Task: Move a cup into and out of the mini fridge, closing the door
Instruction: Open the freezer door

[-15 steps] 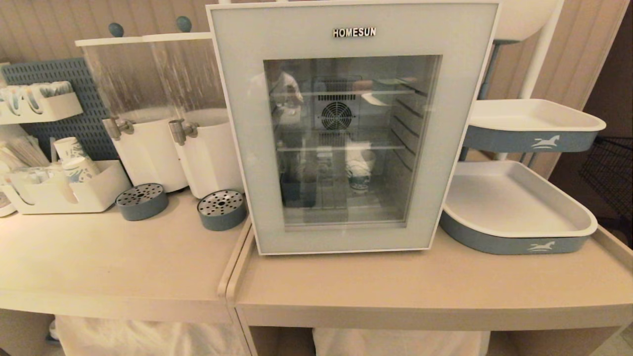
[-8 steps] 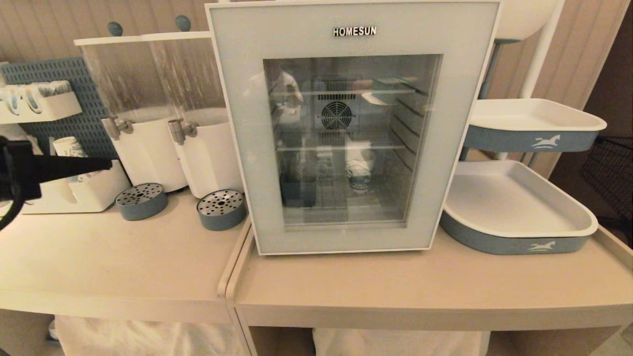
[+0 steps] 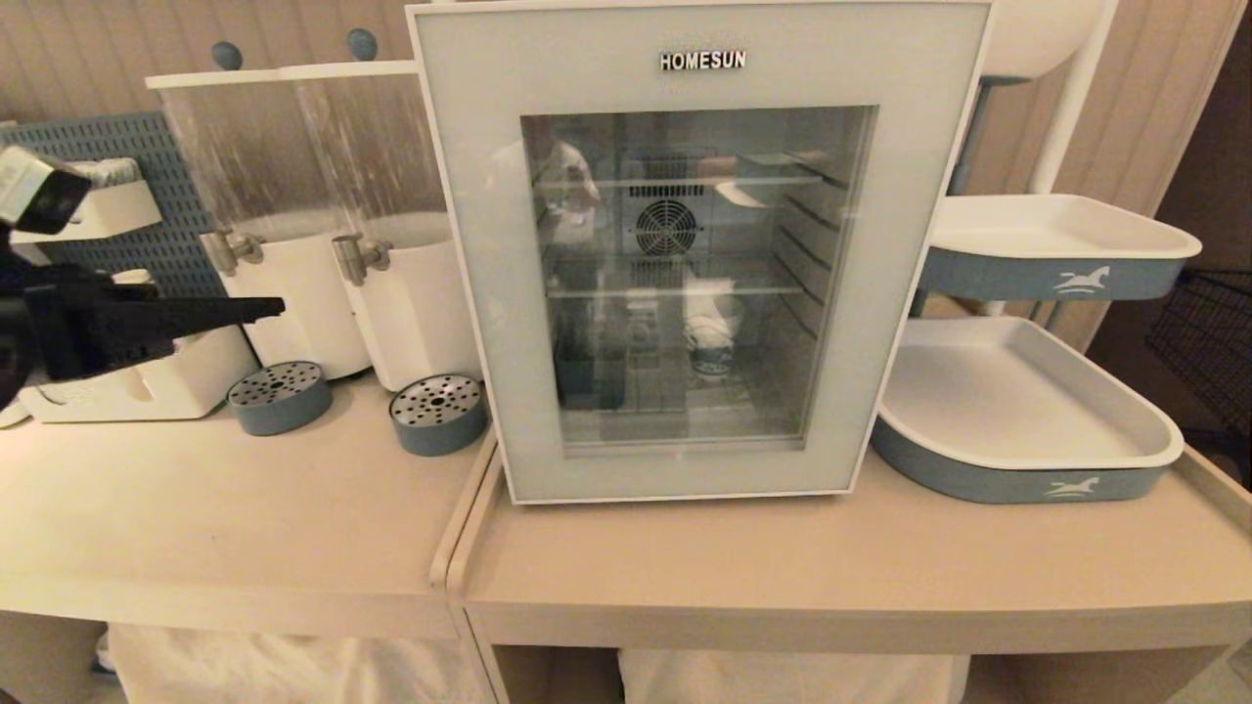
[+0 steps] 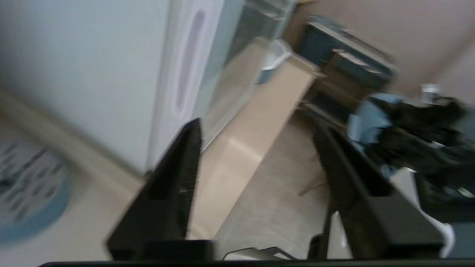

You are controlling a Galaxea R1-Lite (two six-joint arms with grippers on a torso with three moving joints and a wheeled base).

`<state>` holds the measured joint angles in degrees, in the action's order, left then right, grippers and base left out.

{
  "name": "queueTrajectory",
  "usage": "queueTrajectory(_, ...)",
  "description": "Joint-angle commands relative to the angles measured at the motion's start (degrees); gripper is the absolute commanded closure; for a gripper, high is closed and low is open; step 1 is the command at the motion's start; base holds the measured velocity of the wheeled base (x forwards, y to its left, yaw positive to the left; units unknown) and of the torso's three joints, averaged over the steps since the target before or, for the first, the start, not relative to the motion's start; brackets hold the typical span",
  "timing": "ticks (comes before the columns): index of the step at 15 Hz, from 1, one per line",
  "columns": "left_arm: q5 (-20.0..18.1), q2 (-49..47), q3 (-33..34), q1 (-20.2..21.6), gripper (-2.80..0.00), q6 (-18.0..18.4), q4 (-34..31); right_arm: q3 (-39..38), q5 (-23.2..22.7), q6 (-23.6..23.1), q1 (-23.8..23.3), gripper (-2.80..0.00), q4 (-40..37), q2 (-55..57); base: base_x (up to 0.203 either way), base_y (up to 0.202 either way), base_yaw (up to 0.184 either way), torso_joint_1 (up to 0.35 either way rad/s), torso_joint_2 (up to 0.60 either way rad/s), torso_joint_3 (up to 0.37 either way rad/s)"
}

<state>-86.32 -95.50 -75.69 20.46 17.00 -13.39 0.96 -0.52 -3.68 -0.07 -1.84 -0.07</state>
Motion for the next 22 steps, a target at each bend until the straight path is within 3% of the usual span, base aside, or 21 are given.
queueTrajectory(1, -0.73, -4.62, -2.50, -2.69, -2.80, 0.25, -0.11, 0.00, 0.00, -0.02, -0.01, 0.00, 0.00, -0.01, 0.000, 0.000, 0.000, 0.000, 0.00, 0.000)
queueTrajectory(5, 0.03, -10.36, -6.50, -10.29, -2.80, 1.86, 0.41, 0.00, 0.00, 0.08, -0.01, 0.00, 0.00, 0.07, 0.000, 0.000, 0.000, 0.000, 0.00, 0.000)
queueTrajectory(8, 2.54, -15.21, -8.92, -15.43, -2.80, 5.52, 0.47, -0.08, 0.00, 0.17, -0.01, 0.00, 0.00, 0.07, 0.000, 0.000, 0.000, 0.000, 0.00, 0.000)
queueTrajectory(22, 3.71, -18.87, -10.62, -19.11, -2.80, 5.80, 3.45, -0.08, 0.00, 0.17, -0.01, 0.00, 0.08, 0.02, 0.000, 0.000, 0.000, 0.000, 0.00, 0.000)
